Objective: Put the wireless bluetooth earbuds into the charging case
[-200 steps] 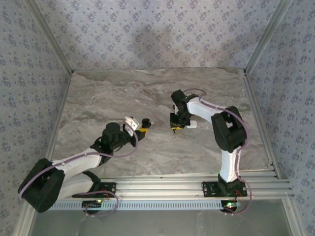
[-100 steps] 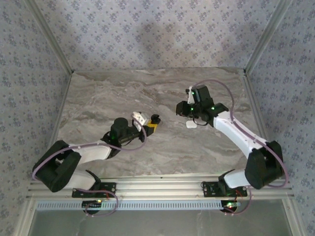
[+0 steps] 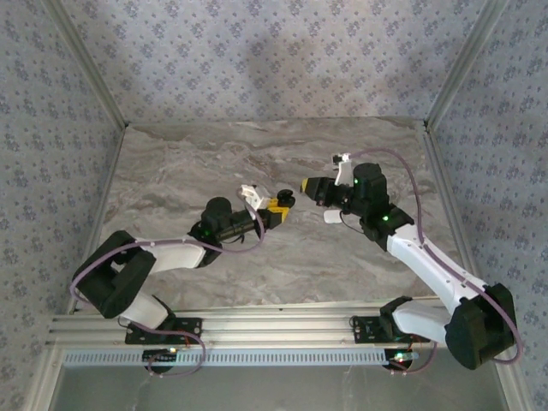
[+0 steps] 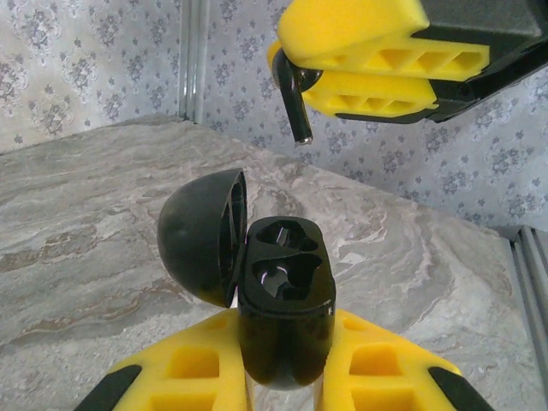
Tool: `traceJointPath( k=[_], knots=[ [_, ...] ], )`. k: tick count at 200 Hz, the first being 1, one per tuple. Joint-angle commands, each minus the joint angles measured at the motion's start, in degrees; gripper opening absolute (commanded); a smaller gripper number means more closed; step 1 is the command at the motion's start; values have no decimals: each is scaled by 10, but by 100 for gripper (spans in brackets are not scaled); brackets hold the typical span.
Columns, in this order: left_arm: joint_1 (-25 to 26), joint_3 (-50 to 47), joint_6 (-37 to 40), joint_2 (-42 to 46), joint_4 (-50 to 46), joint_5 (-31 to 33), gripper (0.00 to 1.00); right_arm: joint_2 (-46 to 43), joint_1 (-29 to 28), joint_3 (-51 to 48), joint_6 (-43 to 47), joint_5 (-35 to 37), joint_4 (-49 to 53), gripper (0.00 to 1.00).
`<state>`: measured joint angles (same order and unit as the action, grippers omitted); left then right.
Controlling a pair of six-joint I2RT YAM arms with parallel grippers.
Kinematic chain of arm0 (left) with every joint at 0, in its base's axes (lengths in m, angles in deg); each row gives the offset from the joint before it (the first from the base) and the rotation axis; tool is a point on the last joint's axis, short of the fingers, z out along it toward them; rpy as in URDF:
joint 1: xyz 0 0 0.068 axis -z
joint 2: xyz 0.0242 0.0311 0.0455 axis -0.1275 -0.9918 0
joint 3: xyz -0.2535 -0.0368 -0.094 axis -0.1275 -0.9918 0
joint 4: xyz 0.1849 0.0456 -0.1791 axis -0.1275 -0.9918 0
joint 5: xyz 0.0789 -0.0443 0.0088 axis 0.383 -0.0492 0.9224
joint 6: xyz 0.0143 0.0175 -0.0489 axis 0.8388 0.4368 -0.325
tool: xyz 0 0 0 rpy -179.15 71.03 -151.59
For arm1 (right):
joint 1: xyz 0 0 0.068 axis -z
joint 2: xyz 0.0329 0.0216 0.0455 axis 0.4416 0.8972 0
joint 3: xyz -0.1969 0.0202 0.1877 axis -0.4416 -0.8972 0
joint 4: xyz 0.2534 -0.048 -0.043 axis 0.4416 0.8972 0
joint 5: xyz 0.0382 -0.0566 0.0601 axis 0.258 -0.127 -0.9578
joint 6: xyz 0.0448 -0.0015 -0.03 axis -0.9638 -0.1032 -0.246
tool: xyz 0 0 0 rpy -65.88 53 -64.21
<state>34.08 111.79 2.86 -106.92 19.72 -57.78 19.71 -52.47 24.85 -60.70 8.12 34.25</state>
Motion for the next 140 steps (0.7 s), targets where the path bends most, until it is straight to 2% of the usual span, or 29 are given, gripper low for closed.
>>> traceJointPath(
  k=[1,140],
  knots=[
    [6,23,-25,-8,45,-14,12,-14,-7,-11,-6,-23,-57,18],
    [11,33,-33,4,47,-3,12,-5,-34,-21,2,-26,-65,18]
  ],
)
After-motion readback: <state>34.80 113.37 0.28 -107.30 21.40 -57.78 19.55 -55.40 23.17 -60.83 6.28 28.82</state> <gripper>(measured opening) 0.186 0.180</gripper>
